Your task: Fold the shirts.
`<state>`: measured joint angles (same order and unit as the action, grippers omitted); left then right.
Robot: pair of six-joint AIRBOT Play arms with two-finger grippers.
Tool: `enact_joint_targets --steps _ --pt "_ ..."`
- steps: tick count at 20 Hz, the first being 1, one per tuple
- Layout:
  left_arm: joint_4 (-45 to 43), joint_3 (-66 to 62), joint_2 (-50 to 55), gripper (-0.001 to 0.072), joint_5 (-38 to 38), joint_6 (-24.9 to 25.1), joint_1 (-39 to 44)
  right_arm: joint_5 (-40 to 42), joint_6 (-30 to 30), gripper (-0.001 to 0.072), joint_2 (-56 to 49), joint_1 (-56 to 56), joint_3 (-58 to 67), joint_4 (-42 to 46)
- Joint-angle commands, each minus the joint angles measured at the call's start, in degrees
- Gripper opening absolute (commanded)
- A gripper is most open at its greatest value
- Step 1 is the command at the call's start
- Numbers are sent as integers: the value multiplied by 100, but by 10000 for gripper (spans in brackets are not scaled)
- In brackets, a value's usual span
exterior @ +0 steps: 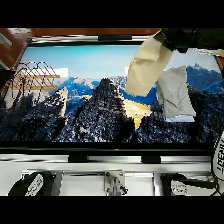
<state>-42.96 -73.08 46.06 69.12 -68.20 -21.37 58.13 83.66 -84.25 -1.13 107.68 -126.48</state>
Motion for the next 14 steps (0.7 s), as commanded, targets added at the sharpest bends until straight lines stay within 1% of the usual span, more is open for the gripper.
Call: enact_joint_targets --steps 1,3,5,8,9,11,14 --pt "0 4 2 35 7 -2 -2 -1954 52 75 -197 35 7 151" --pt "2 17 2 35 31 0 -2 -3171 170 75 -363 35 7 271" --pt "2 17 13 35 131 -2 0 -4153 173 75 -555 37 7 658" --pt "4 17 11 35 557 -7 0 -5316 190 75 -938 79 7 2004" --pt "2 17 11 35 732 -7 -2 -5541 192 74 -1088 131 7 2256" --pt "4 17 7 35 986 -7 -2 -5722 192 75 -1373 291 7 2361" --pt "2 17 15 35 1003 -4 -2 -6356 216 74 -1631 599 9 2361"
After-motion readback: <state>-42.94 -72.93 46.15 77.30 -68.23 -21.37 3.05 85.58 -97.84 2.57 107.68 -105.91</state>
